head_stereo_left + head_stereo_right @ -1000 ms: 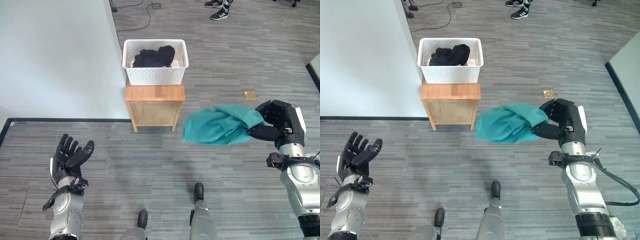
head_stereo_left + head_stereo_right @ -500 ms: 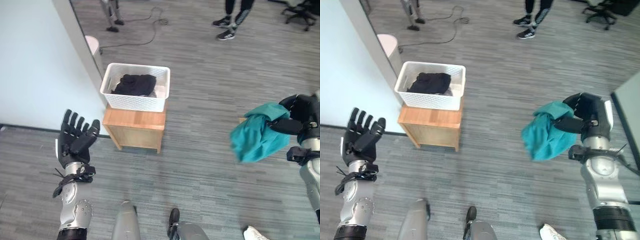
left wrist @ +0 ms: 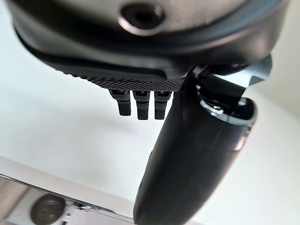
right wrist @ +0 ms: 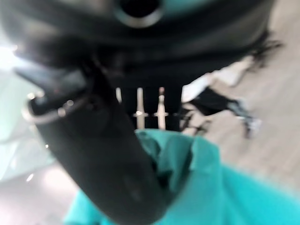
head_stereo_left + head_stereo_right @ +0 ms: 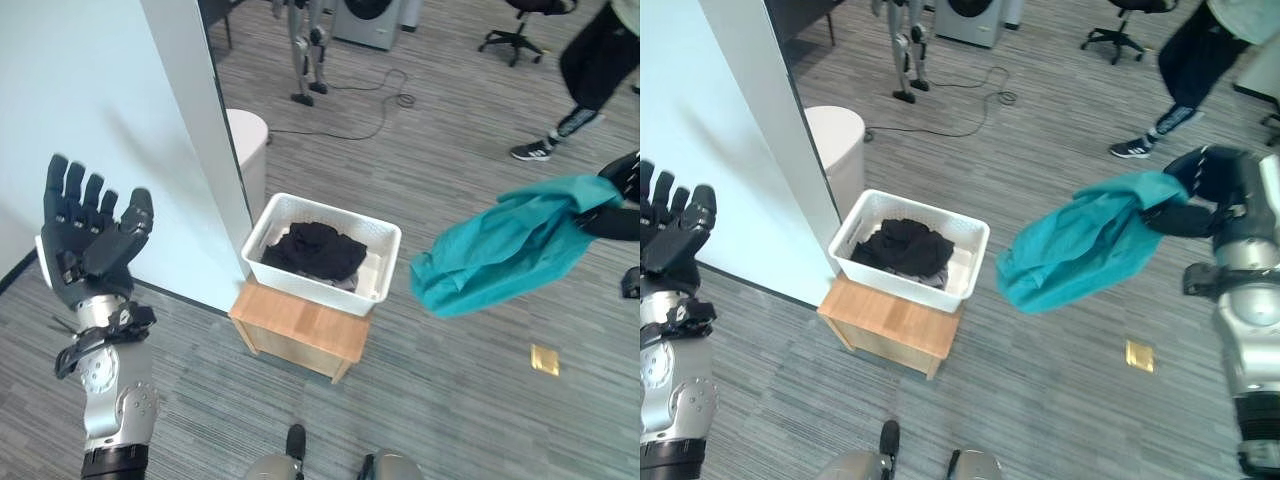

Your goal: Pick up bed clothes into laundry basket.

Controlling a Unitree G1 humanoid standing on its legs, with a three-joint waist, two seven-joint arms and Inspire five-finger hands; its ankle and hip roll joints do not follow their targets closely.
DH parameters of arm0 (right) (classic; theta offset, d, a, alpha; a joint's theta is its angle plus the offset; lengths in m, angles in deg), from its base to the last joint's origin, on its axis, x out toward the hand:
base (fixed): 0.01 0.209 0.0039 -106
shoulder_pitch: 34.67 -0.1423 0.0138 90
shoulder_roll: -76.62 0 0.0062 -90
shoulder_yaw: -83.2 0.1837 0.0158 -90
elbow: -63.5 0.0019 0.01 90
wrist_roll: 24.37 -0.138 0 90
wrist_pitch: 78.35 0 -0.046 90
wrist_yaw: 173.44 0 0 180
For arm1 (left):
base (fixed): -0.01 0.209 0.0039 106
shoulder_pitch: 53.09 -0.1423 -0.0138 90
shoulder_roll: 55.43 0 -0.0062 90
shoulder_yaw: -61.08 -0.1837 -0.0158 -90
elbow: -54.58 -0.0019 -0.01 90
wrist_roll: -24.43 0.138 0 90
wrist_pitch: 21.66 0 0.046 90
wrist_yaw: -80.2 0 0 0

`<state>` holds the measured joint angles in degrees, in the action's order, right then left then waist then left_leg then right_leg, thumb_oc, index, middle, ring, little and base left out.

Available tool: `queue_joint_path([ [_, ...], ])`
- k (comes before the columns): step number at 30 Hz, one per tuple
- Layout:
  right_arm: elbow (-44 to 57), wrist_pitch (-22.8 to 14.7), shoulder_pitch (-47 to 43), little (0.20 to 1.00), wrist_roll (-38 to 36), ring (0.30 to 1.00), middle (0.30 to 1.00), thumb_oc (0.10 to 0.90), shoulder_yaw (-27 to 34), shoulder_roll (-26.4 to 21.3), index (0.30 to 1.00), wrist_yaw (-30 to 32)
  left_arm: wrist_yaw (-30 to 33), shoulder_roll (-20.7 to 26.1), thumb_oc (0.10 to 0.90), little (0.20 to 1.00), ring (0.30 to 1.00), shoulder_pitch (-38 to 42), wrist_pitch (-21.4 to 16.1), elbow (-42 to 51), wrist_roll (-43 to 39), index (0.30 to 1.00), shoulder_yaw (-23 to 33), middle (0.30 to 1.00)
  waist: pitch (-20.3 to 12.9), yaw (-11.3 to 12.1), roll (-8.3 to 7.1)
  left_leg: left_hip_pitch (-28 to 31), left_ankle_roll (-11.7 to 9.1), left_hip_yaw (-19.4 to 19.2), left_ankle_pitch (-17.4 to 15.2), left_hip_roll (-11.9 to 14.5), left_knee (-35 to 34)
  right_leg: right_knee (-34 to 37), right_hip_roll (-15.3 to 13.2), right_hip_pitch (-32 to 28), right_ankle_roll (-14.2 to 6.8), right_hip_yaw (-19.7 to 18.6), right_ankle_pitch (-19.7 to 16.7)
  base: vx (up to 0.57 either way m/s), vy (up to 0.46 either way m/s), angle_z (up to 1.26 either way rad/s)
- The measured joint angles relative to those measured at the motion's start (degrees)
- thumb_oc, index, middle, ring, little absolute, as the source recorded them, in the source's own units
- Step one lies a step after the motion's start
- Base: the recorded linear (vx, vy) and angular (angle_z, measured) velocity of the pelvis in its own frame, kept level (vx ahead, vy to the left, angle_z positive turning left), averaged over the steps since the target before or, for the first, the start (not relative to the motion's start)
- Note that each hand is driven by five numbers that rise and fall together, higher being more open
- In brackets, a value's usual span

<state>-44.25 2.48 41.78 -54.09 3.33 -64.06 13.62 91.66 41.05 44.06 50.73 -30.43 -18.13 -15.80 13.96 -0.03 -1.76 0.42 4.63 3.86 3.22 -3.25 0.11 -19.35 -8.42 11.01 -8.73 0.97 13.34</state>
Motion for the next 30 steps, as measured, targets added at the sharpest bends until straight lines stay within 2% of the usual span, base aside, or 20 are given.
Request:
queue_joint_path([
  [1, 0.0, -0.1, -1.7, 0.3, 0.0, 0.3, 0.3, 0.4, -0.2, -2.5, 0.3, 0.7, 0.3, 0.1, 0.8, 0.9, 0.9, 1.3, -0.8, -1.1, 0.1, 0.9, -1.0, 0.9, 0.4, -0.6, -0.64, 2.2, -2.3, 2.5, -1.3, 0.0, -0.4, 5.0, 0.3, 0.6, 1.3, -3.9, -4.4, 0.06, -0.117, 1.17],
  [2, 0.8, -0.3, -1.9, 0.3, -0.1, 0.3, 0.3, 0.4, 0.5, -3.9, 0.3, 1.1, 0.2, 0.4, 0.8, 0.9, 0.9, 1.6, -0.9, -2.2, 0.1, 0.9, -2.1, 0.9, 0.1, -1.0, -1.4, 2.6, -2.6, 3.8, -1.5, -0.5, -0.1, 9.9, 0.0, -1.6, -0.8, -6.9, -11.4, 0.15, -0.267, 1.12],
  [3, 3.1, -0.3, -2.6, 0.3, -0.1, 0.3, 0.3, 0.4, 1.3, -4.7, 0.3, 1.9, -0.3, -0.4, 0.8, 0.9, 0.9, 0.5, -0.8, -2.3, 0.1, 0.9, -1.7, 0.9, -0.7, -0.7, -1.9, 4.7, -3.7, 4.2, -2.5, -0.3, -0.8, 9.5, 0.2, -2.0, 2.1, -4.7, -16.0, 0.13, -0.204, 0.77],
  [4, 4.5, -1.2, -5.6, 0.3, -0.5, 0.3, 0.3, 0.4, 0.5, -5.2, 0.3, 1.9, -0.6, -1.8, 0.8, 0.9, 0.9, -1.5, -1.0, -1.6, -0.1, 0.9, -1.0, 0.9, -1.1, -0.1, -1.37, 4.2, -4.4, 4.3, -2.6, 1.7, -0.8, 11.1, 1.8, -3.7, 2.4, -3.8, -16.2, 0.18, -0.246, 0.39],
  [5, 4.3, -1.5, -9.0, 0.3, -0.7, 0.3, 0.3, 0.4, -2.0, -7.0, 0.3, 2.0, -0.8, -3.0, 0.8, 0.9, 0.9, -2.6, -1.2, -1.6, -0.1, 0.9, -0.6, 0.9, -1.5, 0.1, -0.74, 4.1, -5.6, 4.2, -2.9, 2.7, -0.5, 13.4, 2.6, -5.3, 3.4, -2.7, -16.7, 0.08, -0.139, 0.23],
  [6, 2.7, -1.8, -15.6, 0.3, -0.7, 0.3, 0.3, 0.4, -7.4, -13.2, 0.3, 1.7, -1.0, -4.4, 0.8, 0.9, 0.9, -3.8, -1.2, -1.6, -0.2, 0.9, -1.1, 0.9, -1.9, 1.6, 0.01, 3.9, -7.2, 3.8, -3.0, 3.9, -0.8, 16.4, 3.6, -7.2, 4.6, -1.7, -17.6, 0.04, -0.081, 0.38],
  [8, 0.3, -2.2, -28.7, 0.3, -0.3, 0.3, 0.3, 0.4, -17.1, -20.5, 0.3, 0.9, -2.2, -4.0, 0.8, 0.9, 0.9, -5.6, -1.2, -1.6, -0.1, 0.9, -1.0, 0.9, -1.9, 2.7, -0.21, 2.7, -7.9, 2.9, -2.7, 4.3, -2.7, 18.9, 4.5, -8.5, 5.3, -0.2, -18.0, 0.01, -0.06, 0.49],
  [9, -0.2, -2.2, -35.3, 0.3, -0.2, 0.3, 0.3, 0.4, -21.8, -21.9, 0.3, 0.4, -2.3, -4.0, 0.8, 0.9, 0.9, -6.5, -1.2, -1.6, -0.2, 0.9, -0.4, 0.9, -1.6, 3.5, -0.88, 2.1, -8.9, 2.9, -2.0, 4.6, -3.6, 19.8, 5.1, -9.0, 5.3, 0.4, -18.0, -0.01, -0.069, 0.22],
  [10, -0.4, -2.2, -44.1, 0.3, -0.2, 0.3, 0.3, 0.4, -29.0, -22.8, 0.3, -0.4, -2.7, -3.9, 0.8, 0.9, 0.9, -8.1, -1.3, -1.6, -0.3, 0.9, 1.0, 0.9, -1.8, 4.7, -0.56, 2.3, -9.7, 2.8, 0.7, 5.1, -3.9, 21.4, 6.5, -9.9, 6.1, 0.4, -18.6, -0.01, -0.036, -0.03],
  [11, -0.5, -2.5, -49.3, 0.3, -0.1, 0.3, 0.3, 0.4, -33.7, -22.9, 0.3, -0.6, -2.7, -3.9, 0.8, 0.9, 0.9, -9.2, -1.3, -1.6, -0.6, 0.9, 2.1, 0.9, -1.9, 4.7, -0.61, 2.5, -9.4, 2.2, 0.9, 5.6, -3.5, 22.1, 7.3, -10.4, 6.2, 0.4, -18.6, -0.01, -0.047, -0.04],
  [13, -2.4, -3.1, -69.3, 0.3, 0.9, 0.3, 0.3, 0.4, -53.9, -22.1, 0.3, -2.2, -1.6, -4.0, 0.8, 0.9, 0.9, -10.1, -1.3, -3.3, -3.0, 0.9, 4.0, 0.9, -1.6, 4.8, -2.71, 2.5, -9.7, 3.2, 1.1, 6.0, -3.2, 22.9, 7.7, -11.6, 6.2, 2.2, -18.6, 0.01, -0.032, 0.23],
  [14, -3.5, -3.2, -74.6, 0.3, 1.1, 0.3, 0.3, 0.4, -59.5, -22.1, 0.3, -2.7, -1.7, -4.1, 0.8, 0.9, 0.9, -10.1, -1.3, -3.7, -3.2, 0.9, 3.8, 0.9, -1.7, 4.6, -2.97, 2.5, -9.7, 3.3, 1.1, 5.9, -3.2, 23.3, 7.7, -11.8, 6.2, 2.6, -18.6, 0.04, -0.018, 0.36],
  [16, -7.6, -5.2, -88.7, 0.3, 2.0, 0.3, 0.3, 0.4, -74.5, -20.1, 0.3, -4.0, -1.8, -4.1, 0.8, 0.9, 0.9, -11.2, -1.3, -4.3, -3.7, 0.9, 3.6, 0.9, -2.0, 5.1, -4.04, 2.2, -9.7, 3.5, 1.1, 5.7, -3.5, 24.4, 7.5, -12.4, 6.1, 3.6, -18.5, 0.02, -0.019, 0.31],
  [17, -9.9, -5.3, -92.0, 0.3, 2.2, 0.3, 0.3, 0.4, -77.4, -18.7, 0.3, -4.5, -1.8, -4.1, 0.8, 0.9, 0.9, -11.3, -1.3, -4.6, -4.1, 0.9, 3.5, 0.9, -2.0, 5.6, -4.34, 2.2, -9.7, 3.7, 1.1, 5.5, -3.6, 24.5, 7.3, -12.5, 5.9, 3.5, -18.4, -0.02, -0.016, 0.18],
  [19, -15.7, -5.6, -93.7, 0.3, 2.2, 0.3, 0.3, 0.4, -78.1, -15.7, 0.3, -4.6, -1.8, -4.1, 0.8, 0.9, 0.9, -11.4, -1.3, -5.1, -4.5, 0.9, 2.9, 0.9, -2.1, 6.8, -4.55, 2.2, -9.7, 4.1, 1.1, 5.2, -4.1, 24.4, 7.0, -12.6, 5.3, 3.7, -17.9, 0.0, -0.006, 0.19],
  [23, -22.6, -4.0, -94.0, 0.3, 3.6, 0.3, 0.3, 0.4, -80.1, -14.6, 0.3, -4.8, -1.9, -3.9, 0.8, 0.9, 0.9, -11.7, -1.3, -5.4, -4.6, 0.9, 3.0, 0.9, -2.1, 8.2, -4.56, 2.2, -9.7, 4.7, 1.1, 4.4, -4.7, 24.3, 6.2, -12.6, 5.0, 4.4, -17.7, 0.0, 0.017, 0.13],
  [25, -24.5, -3.3, -94.0, 0.3, 5.0, 0.3, 0.3, 0.4, -82.2, -14.5, 0.3, -5.2, -2.0, -3.5, 0.8, 0.9, 0.9, -12.1, -1.3, -5.7, -4.6, 0.9, 3.1, 0.9, -2.1, 8.2, -4.56, 2.2, -9.7, 4.6, 1.1, 4.1, -4.8, 24.3, 5.8, -12.5, 5.1, 4.5, -17.7, 0.0, 0.014, 0.03],
  [30, -27.5, -2.1, -94.0, 0.3, 6.0, 0.3, 0.3, 0.4, -82.4, -14.1, 0.3, -5.5, -2.2, -3.5, 0.8, 0.9, 0.9, -13.1, -1.3, -6.8, -4.7, 0.9, 2.9, 0.9, -2.1, 7.8, -4.53, 2.1, -9.6, 4.7, 1.1, 3.9, -5.0, 24.3, 5.5, -12.4, 5.1, 4.9, -18.0, 0.0, 0.0, 0.0],
])
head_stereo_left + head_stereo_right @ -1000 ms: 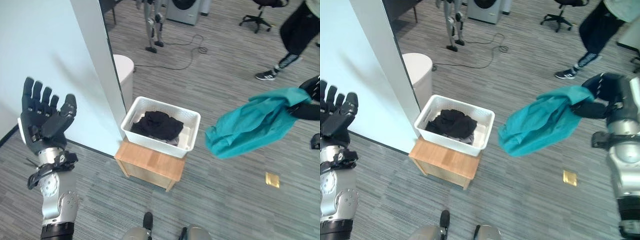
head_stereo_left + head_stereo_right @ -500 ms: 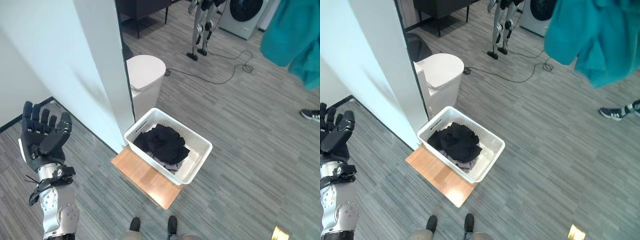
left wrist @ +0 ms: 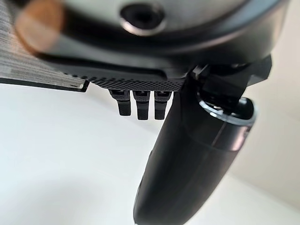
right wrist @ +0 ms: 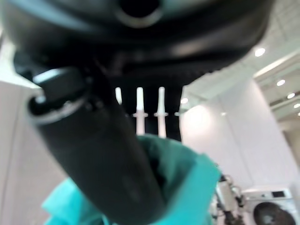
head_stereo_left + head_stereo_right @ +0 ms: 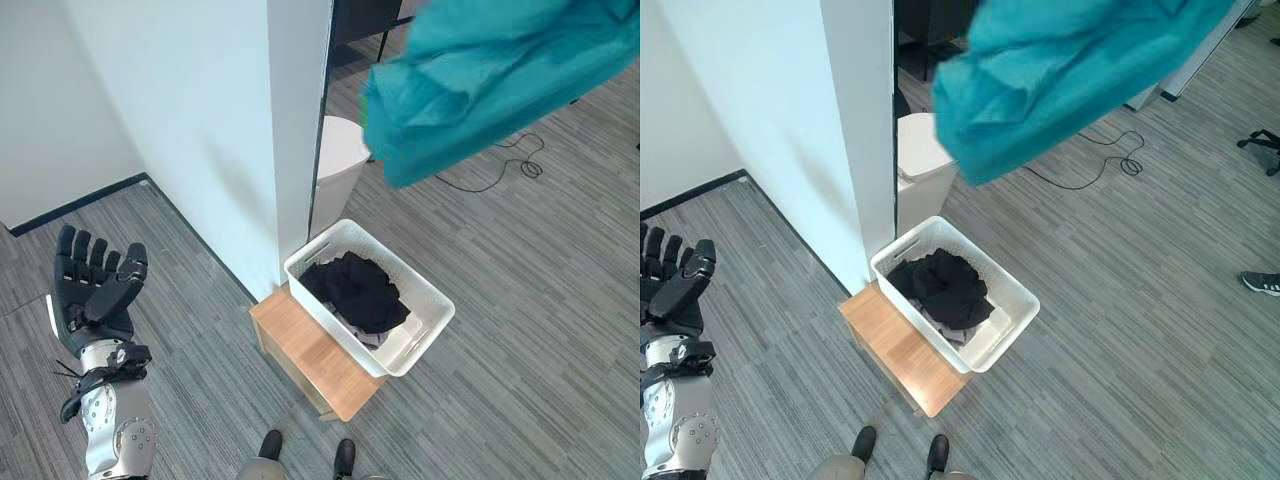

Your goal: Pick up bed clothes into laundry basket.

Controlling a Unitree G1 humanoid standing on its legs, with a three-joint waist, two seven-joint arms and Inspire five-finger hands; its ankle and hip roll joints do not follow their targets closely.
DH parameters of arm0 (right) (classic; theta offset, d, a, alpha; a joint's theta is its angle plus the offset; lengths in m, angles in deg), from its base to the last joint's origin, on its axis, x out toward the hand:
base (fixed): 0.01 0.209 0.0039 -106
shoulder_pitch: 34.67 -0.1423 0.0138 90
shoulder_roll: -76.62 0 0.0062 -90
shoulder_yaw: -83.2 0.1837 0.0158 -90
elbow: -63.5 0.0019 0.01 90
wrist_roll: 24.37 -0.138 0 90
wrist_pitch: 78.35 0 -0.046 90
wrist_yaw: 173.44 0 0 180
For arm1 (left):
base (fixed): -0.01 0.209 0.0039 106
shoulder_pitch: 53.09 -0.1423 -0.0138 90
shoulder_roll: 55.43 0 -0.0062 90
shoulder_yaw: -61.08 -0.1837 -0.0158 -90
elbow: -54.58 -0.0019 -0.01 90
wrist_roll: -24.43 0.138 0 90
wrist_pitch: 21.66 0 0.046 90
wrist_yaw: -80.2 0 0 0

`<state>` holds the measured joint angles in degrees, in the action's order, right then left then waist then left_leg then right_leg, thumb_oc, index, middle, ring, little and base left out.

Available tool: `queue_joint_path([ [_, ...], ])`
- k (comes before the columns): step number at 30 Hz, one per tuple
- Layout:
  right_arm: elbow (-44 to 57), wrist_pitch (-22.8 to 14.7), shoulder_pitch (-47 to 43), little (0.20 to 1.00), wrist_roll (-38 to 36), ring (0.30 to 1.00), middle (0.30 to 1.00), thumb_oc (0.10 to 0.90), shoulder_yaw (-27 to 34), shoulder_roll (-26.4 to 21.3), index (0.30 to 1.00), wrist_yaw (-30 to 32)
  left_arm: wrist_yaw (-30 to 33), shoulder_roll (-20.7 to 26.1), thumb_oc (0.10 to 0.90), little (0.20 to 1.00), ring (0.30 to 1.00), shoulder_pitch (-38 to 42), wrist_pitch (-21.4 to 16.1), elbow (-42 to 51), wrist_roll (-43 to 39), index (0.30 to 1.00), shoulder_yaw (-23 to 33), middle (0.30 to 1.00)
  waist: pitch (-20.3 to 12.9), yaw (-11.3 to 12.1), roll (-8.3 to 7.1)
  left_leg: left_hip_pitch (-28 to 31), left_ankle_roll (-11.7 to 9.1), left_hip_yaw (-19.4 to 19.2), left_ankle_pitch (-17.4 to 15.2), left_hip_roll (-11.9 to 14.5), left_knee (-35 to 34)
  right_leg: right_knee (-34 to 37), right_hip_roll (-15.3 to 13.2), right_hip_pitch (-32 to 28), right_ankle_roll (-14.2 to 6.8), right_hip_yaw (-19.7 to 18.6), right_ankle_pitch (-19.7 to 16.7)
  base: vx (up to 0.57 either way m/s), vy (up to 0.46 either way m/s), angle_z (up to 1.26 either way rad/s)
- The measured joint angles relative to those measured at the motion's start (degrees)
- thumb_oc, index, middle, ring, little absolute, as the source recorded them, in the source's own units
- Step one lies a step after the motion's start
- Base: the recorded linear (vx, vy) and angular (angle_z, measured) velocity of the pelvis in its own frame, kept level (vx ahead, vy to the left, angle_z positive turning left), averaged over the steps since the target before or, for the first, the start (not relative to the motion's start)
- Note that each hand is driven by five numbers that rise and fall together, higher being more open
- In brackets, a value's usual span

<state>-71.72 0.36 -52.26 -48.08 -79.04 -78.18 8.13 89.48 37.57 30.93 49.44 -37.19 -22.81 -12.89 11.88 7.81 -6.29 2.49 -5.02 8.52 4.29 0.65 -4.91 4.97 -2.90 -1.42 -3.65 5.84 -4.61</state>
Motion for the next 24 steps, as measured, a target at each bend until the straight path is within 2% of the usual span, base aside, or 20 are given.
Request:
queue_joint_path([
  [6, 0.3, 0.6, 0.0, 0.3, 1.0, 0.3, 0.3, 0.4, 0.1, -0.1, 0.3, 0.0, -0.1, 0.0, 0.8, 0.9, 0.9, -0.6, 0.0, -0.5, 0.0, 0.9, -0.4, 0.9, -0.1, -0.6, 0.16, -0.1, 0.2, 0.9, 0.2, 0.1, 0.0, 0.1, 0.2, -0.1, 0.2, 0.3, -0.2, 0.0, 0.016, 0.03],
  [11, 8.3, 0.6, 1.0, 0.3, 2.3, 0.3, 0.3, 0.4, 0.9, -2.1, 0.3, 0.0, -0.1, -0.2, 0.8, 0.9, 0.9, -0.6, 0.0, -0.7, -0.1, 0.9, -0.4, 0.9, -0.4, -0.9, 0.78, -0.2, 0.2, 1.3, 0.2, 0.0, 0.0, 0.1, 0.2, -0.1, 0.2, 0.4, -0.2, 0.0, 0.004, 0.01],
  [17, 17.6, -0.2, 8.4, 0.3, 3.3, 0.3, 0.3, 0.4, 5.9, -2.9, 0.3, -0.1, -0.1, -0.5, 0.8, 0.9, 0.9, -0.6, 0.1, -1.1, -1.2, 0.9, -0.6, 0.9, -0.5, -1.4, 0.98, -0.4, 0.2, 1.3, 0.2, 0.0, 0.0, 0.1, 0.2, 0.1, 0.2, 0.3, -0.2, -0.02, 0.016, 0.01],
  [19, 20.9, -0.7, 13.4, 0.3, 3.5, 0.3, 0.3, 0.4, 9.4, -3.5, 0.3, -0.2, -0.3, -0.5, 0.8, 0.9, 0.9, -0.7, 0.6, -1.4, -1.2, 0.9, -1.4, 0.9, -0.5, -1.4, 1.01, -0.7, 0.2, 1.2, 0.2, 0.0, 0.0, 0.1, 0.1, 0.5, 0.2, 0.2, -0.2, -0.02, 0.016, 0.0],
  [24, 22.0, -0.8, 20.7, 0.3, 5.6, 0.3, 0.3, 0.4, 11.9, -3.5, 0.3, -1.7, -2.5, -0.5, 0.8, 0.9, 0.9, -1.1, 1.8, -2.4, -1.1, 0.9, -2.5, 0.9, -0.5, -1.5, 1.03, -1.0, 0.3, 0.2, 0.1, -0.2, 0.0, -0.2, -0.1, 1.2, 0.1, -0.6, -0.2, -0.02, 0.044, -0.08],
])
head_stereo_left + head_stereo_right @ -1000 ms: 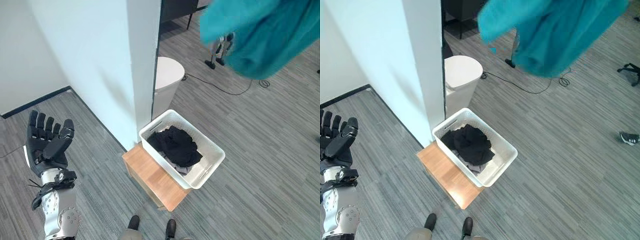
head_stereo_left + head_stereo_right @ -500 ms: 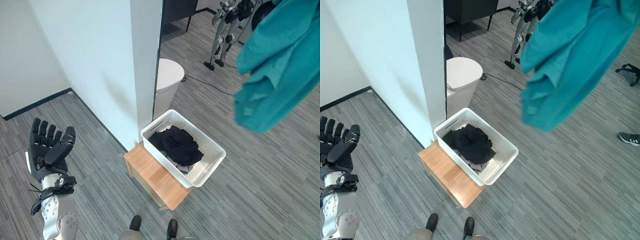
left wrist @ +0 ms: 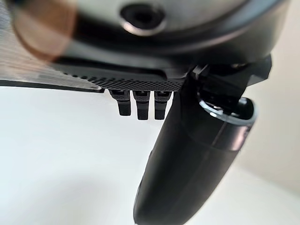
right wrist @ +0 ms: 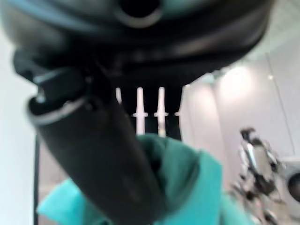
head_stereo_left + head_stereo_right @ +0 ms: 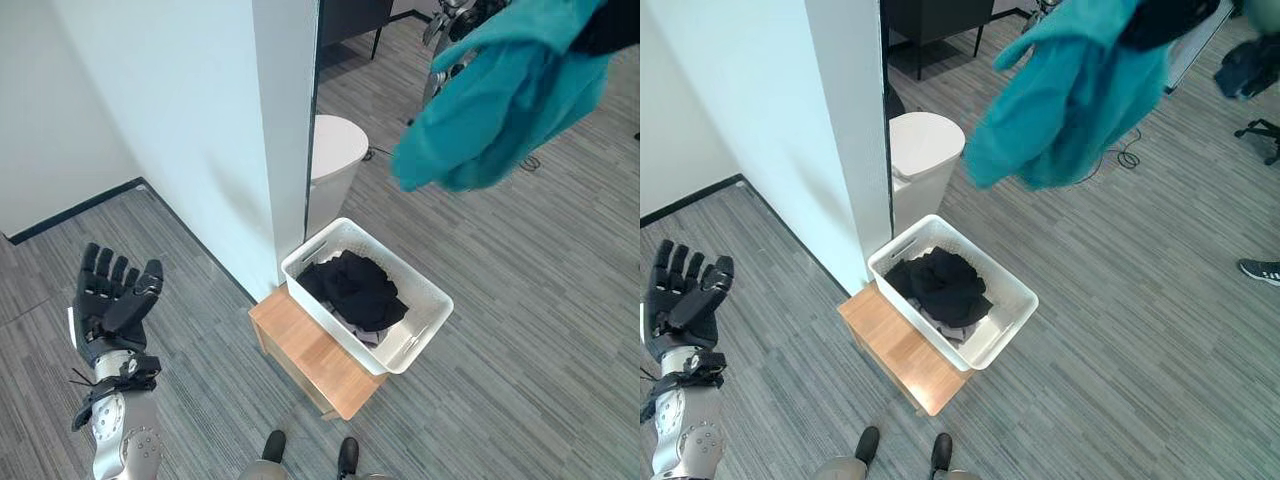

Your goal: Pick up bed clothes into laundry basket.

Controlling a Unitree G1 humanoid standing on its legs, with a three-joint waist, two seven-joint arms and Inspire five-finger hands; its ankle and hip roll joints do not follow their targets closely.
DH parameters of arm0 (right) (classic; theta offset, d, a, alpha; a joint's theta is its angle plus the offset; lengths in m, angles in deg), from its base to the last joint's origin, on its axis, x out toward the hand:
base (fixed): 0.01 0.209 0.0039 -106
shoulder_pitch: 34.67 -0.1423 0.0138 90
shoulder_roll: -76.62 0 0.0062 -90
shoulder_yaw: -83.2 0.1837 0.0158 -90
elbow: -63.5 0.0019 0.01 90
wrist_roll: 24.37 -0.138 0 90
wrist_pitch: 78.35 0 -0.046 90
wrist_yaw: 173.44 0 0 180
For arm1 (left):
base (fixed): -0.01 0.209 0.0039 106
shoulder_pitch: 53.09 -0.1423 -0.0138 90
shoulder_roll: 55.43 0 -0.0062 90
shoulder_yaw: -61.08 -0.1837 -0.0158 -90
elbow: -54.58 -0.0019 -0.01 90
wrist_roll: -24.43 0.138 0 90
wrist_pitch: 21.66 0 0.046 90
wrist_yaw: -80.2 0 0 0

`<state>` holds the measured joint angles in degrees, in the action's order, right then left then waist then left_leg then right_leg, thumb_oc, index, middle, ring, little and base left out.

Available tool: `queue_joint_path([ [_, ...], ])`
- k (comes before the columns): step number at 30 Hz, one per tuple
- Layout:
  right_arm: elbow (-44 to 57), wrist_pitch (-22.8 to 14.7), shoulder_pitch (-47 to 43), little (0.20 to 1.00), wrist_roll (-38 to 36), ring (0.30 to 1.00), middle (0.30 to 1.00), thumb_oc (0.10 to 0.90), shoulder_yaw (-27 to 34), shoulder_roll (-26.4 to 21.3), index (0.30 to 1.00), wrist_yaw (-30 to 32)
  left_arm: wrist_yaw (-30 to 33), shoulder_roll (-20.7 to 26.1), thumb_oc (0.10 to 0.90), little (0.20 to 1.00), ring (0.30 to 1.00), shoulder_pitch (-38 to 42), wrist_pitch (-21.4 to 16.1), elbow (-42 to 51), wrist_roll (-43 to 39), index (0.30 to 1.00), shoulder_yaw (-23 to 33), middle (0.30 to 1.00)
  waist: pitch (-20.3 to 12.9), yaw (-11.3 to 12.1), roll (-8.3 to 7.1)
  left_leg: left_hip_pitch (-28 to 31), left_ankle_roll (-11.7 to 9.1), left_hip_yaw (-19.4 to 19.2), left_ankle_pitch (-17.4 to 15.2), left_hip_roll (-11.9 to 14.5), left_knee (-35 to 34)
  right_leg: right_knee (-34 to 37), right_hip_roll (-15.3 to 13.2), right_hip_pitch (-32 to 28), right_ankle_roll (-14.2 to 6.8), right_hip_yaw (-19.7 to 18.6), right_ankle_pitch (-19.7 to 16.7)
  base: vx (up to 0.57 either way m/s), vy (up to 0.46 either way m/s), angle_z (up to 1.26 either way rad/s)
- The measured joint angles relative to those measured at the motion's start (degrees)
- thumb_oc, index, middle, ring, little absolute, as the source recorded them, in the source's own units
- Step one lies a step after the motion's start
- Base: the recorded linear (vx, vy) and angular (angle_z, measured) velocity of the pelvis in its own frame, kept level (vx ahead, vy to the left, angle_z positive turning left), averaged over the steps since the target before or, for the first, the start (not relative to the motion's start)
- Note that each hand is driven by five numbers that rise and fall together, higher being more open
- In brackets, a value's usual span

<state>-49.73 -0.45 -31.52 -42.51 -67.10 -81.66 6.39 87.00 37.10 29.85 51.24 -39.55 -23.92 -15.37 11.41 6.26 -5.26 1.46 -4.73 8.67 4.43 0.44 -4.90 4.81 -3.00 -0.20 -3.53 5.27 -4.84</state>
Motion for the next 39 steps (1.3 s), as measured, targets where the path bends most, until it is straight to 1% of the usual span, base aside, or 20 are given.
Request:
queue_joint_path([
  [2, -0.3, 0.4, 1.6, 0.3, 1.1, 0.3, 0.3, 0.4, 0.0, 0.0, 0.3, -0.9, 0.0, 0.0, 0.8, 0.9, 0.9, -0.2, 0.0, 0.0, 0.0, 0.9, 0.2, 0.9, 0.0, 0.0, 0.06, 0.1, 0.0, -0.4, 0.0, -0.1, 0.0, 0.0, -0.1, 0.2, -0.1, -0.7, -0.1, -0.02, 0.033, -0.16],
  [4, -0.6, 0.5, 2.6, 0.3, 1.8, 0.3, 0.3, 0.4, 0.0, 0.0, 0.3, -1.4, 0.0, 0.0, 0.8, 0.9, 0.9, -0.2, 0.0, 0.0, 0.0, 0.9, 0.2, 0.9, 0.1, -0.6, 0.14, 0.1, 0.0, -0.5, 0.0, -0.2, 0.0, 0.0, -0.2, 0.2, -0.1, -0.8, -0.1, -0.01, 0.011, -0.04],
  [8, -0.6, 1.0, 3.7, 0.3, 2.8, 0.3, 0.3, 0.4, 0.2, 0.0, 0.3, -2.2, -0.1, 0.1, 0.8, 0.9, 0.9, -0.2, 0.0, 0.0, 0.0, 0.9, 0.2, 0.9, 0.2, -0.8, 0.27, 0.2, 0.0, -1.3, 0.0, -0.1, 0.0, 0.2, -0.2, 0.2, -0.1, -1.0, -0.1, -0.01, 0.014, -0.07],
  [10, -0.1, 1.1, 5.8, 0.3, 3.2, 0.3, 0.3, 0.4, 2.3, 0.0, 0.3, -2.3, -0.1, 0.1, 0.8, 0.9, 0.9, -0.2, 0.0, 0.0, 0.1, 0.9, 0.3, 0.9, 0.3, -0.8, 0.41, 0.2, 0.0, -1.6, 0.0, 0.0, 0.0, 0.3, -0.1, 0.2, 0.1, -1.1, -0.2, -0.01, 0.019, -0.05],
  [12, 1.0, 1.5, 6.2, 0.3, 3.3, 0.3, 0.3, 0.4, 2.8, 0.0, 0.3, -2.6, -0.1, 0.1, 0.8, 0.9, 0.9, -0.2, 0.0, 0.0, 0.2, 0.9, 0.6, 0.9, 0.4, -0.8, 0.69, 0.2, 0.1, -1.6, 0.0, 0.0, 0.0, 0.3, 0.0, 0.3, 0.1, -1.1, -0.2, 0.0, 0.0, 0.0],
  [13, 1.9, 1.6, 7.6, 0.3, 3.5, 0.3, 0.3, 0.4, 4.6, 0.0, 0.3, -3.3, -0.1, 0.1, 0.8, 0.9, 0.9, -0.3, 0.0, 0.0, 0.2, 0.9, 1.1, 0.9, 0.6, -0.8, 0.88, 0.2, 0.1, -1.7, -0.1, 0.1, 0.0, 0.3, 0.0, 0.3, 0.1, -1.1, -0.2, 0.0, 0.0, 0.0],
  [15, 4.8, 1.7, 9.8, 0.3, 3.6, 0.3, 0.3, 0.4, 6.8, 0.0, 0.3, -3.4, -0.1, 0.1, 0.8, 0.9, 0.9, -0.5, 0.0, 0.0, 0.2, 0.9, 2.2, 0.9, 0.9, -0.8, 1.42, 0.3, 1.0, -1.8, -0.6, 0.4, 0.0, 0.3, 0.4, 0.3, 0.0, -1.2, -0.2, -0.01, 0.006, -0.03],
  [17, 6.3, 1.6, 10.8, 0.3, 3.6, 0.3, 0.3, 0.4, 7.6, -0.1, 0.3, -3.5, 0.0, 0.1, 0.8, 0.9, 0.9, -0.6, 0.0, 0.0, 0.2, 0.9, 2.9, 0.9, 1.0, -0.8, 1.49, 0.2, 1.0, -1.8, -0.7, 0.5, 0.0, 0.3, 0.5, 0.5, -0.1, -1.2, -0.1, -0.01, 0.004, -0.02],
  [18, 9.1, 1.5, 13.3, 0.3, 3.6, 0.3, 0.3, 0.4, 9.6, -0.1, 0.3, -3.6, 0.1, 0.1, 0.8, 0.9, 0.9, -1.2, 0.0, 0.0, 0.2, 0.9, 3.6, 0.9, 1.2, -0.8, 1.68, -0.1, 1.0, -1.8, -0.7, 0.5, 0.0, 0.3, 0.5, 0.7, -0.1, -1.3, -0.1, 0.0, 0.0, 0.0],
  [20, 10.9, 1.5, 15.6, 0.3, 3.6, 0.3, 0.3, 0.4, 11.6, -0.1, 0.3, -3.7, 0.1, 0.1, 0.8, 0.9, 0.9, -1.3, 0.0, 0.0, 0.2, 0.9, 3.5, 0.9, 1.5, -0.7, 1.73, -0.2, 1.0, -1.9, -0.7, 0.5, 0.0, 0.3, 0.5, 0.8, -0.1, -1.2, -0.1, -0.01, 0.008, 0.02],
  [25, 12.5, 1.5, 16.2, 0.3, 3.6, 0.3, 0.3, 0.4, 12.5, -0.1, 0.3, -4.5, 0.1, 0.1, 0.8, 0.9, 0.9, -1.2, 0.0, 0.0, 0.2, 0.9, 3.4, 0.9, 2.9, -0.8, 1.6, -0.5, 1.0, -1.9, -0.7, 0.3, 0.0, 0.3, 0.3, 1.1, 0.1, -1.2, -0.3, 0.0, 0.004, 0.01],
  [34, 12.5, 1.7, 16.2, 0.3, 3.8, 0.3, 0.3, 0.4, 12.5, -0.1, 0.3, -4.6, 0.0, 0.1, 0.8, 0.9, 0.9, -0.7, 0.0, 0.0, 1.3, 0.9, 3.2, 0.9, 3.2, -0.7, 1.32, -0.7, 1.0, -2.0, -0.7, 0.2, 0.0, 0.3, 0.2, 1.3, 0.0, -1.4, -0.1, 0.0, 0.0, 0.0],
  [39, 12.6, 2.3, 16.3, 0.3, 3.9, 0.3, 0.3, 0.4, 12.5, 0.2, 0.3, -4.7, 0.0, 0.1, 0.8, 0.9, 0.9, -0.2, 0.0, 0.0, 1.3, 0.9, 3.0, 0.9, 3.4, -0.7, 1.27, -0.7, 1.0, -2.0, -0.7, 0.2, 0.0, 0.3, 0.2, 1.5, -0.1, -1.6, -0.1, 0.0, 0.002, -0.01],
])
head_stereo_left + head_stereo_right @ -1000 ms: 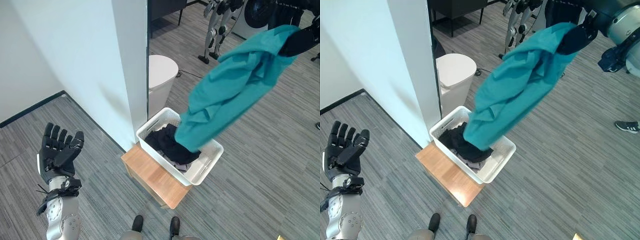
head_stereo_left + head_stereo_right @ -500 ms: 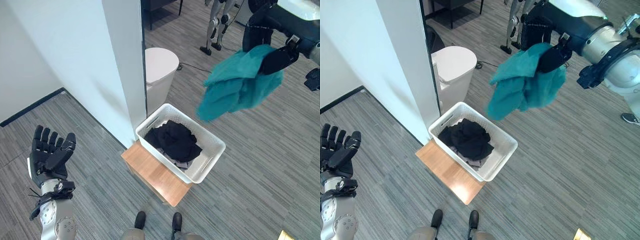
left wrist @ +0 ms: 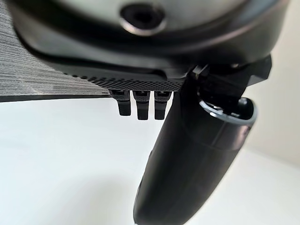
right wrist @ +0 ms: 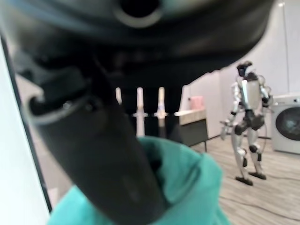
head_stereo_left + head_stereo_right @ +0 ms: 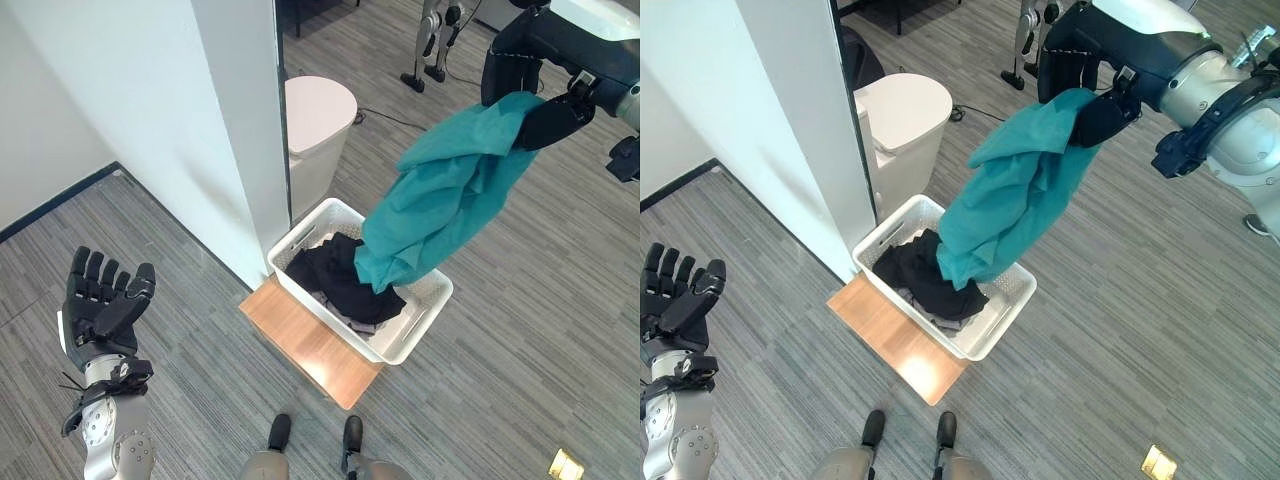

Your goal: Pick up bed clothes into laundry basket.

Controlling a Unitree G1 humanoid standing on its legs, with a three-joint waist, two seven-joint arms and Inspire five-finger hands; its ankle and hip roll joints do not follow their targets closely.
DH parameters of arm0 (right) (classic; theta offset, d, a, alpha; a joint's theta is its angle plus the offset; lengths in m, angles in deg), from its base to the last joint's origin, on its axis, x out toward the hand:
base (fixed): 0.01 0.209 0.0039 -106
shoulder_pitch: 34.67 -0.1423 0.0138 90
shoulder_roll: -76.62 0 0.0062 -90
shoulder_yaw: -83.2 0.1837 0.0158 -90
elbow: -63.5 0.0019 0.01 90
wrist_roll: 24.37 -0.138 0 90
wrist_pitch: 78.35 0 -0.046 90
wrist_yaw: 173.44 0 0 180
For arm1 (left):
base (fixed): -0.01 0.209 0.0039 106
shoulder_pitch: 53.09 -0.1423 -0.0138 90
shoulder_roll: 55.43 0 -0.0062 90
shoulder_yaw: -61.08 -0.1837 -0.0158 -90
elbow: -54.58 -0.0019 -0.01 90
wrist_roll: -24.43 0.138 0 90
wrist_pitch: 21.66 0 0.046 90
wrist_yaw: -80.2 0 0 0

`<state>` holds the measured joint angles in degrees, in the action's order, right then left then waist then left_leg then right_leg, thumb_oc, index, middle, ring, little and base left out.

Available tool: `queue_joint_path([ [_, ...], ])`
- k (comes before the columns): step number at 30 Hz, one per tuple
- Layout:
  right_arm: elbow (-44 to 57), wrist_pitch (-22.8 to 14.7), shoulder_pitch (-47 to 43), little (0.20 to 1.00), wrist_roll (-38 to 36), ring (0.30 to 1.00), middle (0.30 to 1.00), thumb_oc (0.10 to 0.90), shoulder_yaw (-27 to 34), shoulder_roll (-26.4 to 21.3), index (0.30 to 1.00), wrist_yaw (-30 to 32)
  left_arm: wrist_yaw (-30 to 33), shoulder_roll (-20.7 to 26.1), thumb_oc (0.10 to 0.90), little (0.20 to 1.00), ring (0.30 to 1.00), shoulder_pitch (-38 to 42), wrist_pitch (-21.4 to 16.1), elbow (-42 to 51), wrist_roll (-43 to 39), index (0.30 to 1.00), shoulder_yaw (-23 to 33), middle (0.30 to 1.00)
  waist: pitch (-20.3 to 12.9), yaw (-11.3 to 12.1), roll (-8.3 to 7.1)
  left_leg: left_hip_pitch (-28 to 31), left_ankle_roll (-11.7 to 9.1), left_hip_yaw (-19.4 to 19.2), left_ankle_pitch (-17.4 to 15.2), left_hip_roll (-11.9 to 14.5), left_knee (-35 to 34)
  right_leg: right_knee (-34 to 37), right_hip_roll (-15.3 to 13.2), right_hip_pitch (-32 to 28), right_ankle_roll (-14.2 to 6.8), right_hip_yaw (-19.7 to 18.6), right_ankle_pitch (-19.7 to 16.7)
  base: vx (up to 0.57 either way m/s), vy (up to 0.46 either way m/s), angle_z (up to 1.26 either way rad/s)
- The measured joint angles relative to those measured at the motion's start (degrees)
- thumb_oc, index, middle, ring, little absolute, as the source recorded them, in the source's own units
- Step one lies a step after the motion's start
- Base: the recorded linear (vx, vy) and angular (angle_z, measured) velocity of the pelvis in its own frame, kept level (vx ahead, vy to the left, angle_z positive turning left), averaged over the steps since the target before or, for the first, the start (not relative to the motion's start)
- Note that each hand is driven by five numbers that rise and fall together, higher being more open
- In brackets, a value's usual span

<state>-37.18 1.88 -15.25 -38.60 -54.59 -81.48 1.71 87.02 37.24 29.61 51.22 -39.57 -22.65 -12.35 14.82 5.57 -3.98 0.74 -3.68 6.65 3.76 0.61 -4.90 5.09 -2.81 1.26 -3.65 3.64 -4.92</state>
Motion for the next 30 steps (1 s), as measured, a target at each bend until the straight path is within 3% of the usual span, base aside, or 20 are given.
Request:
queue_joint_path([
  [4, 3.3, 0.9, 1.9, 0.3, 1.8, 0.3, 0.3, 0.4, 2.1, 0.0, 0.3, -0.4, 0.0, 0.0, 0.8, 0.9, 0.9, 0.6, 0.0, 0.0, 0.0, 0.9, -0.1, 0.9, 0.7, 0.0, 0.11, -0.1, 0.0, 0.0, 0.0, 0.0, 0.0, 0.0, 0.0, 0.1, 0.0, 0.0, 0.0, 0.0, 0.0, 0.0],
  [11, 19.3, 0.9, 21.6, 0.3, 1.8, 0.3, 0.3, 0.4, 18.6, 0.1, 0.3, -5.0, 0.0, -0.4, 0.8, 0.9, 0.9, 0.9, 0.0, -0.3, 0.0, 0.9, -0.1, 0.9, 1.6, 0.2, -0.2, -0.4, 0.0, 0.0, 0.0, 0.0, 0.0, 0.0, 0.0, 0.4, 0.0, 0.0, 0.0, 0.0, 0.0, 0.0],
  [15, 23.6, 1.0, 27.4, 0.3, 1.6, 0.3, 0.3, 0.4, 20.5, 0.3, 0.3, -8.6, 0.0, -0.4, 0.8, 0.9, 0.9, 1.3, 0.1, -0.3, 0.1, 0.9, -0.1, 0.9, 2.1, 0.2, -1.21, -0.5, 0.0, 0.0, 0.0, 0.0, 0.0, 0.0, -0.1, 0.4, -0.1, 0.0, 0.1, 0.01, -0.001, 0.0],
  [20, 22.2, 2.9, 31.5, 0.3, 1.5, 0.3, 0.3, 0.4, 21.0, 2.1, 0.3, -11.4, 0.0, -0.4, 0.8, 0.9, 0.9, 1.4, 1.3, -0.3, 0.1, 0.9, -0.4, 0.9, 2.5, 0.5, -1.95, -0.8, 0.0, -0.1, 0.0, -0.3, 0.0, -0.2, -0.4, 0.8, -0.1, 0.0, 0.1, 0.0, 0.005, -0.01],
  [27, 8.1, 6.6, 31.8, 0.3, 7.1, 0.3, 0.3, 0.4, 15.3, 11.0, 0.3, -11.9, 0.1, -0.3, 0.8, 0.9, 0.9, 1.6, 1.3, -0.4, 0.1, 0.9, -1.0, 0.9, 2.8, 3.2, -2.1, -1.1, 0.0, -0.3, 0.0, -0.4, 0.0, -0.7, -0.5, 1.5, -0.1, -0.3, 0.1, -0.01, 0.006, -0.02],
  [30, 0.9, 7.9, 29.5, 0.3, 11.6, 0.3, 0.3, 0.4, 11.0, 18.1, 0.3, -11.6, 0.2, -0.1, 0.8, 0.9, 0.9, 1.8, 1.3, -1.7, 0.1, 0.9, -1.3, 0.9, 3.0, 3.5, -1.81, -1.3, 0.0, 0.0, 0.0, -0.4, 0.1, -0.7, -0.5, 1.5, -0.1, 0.1, 0.1, -0.01, -0.01, 0.05],
])
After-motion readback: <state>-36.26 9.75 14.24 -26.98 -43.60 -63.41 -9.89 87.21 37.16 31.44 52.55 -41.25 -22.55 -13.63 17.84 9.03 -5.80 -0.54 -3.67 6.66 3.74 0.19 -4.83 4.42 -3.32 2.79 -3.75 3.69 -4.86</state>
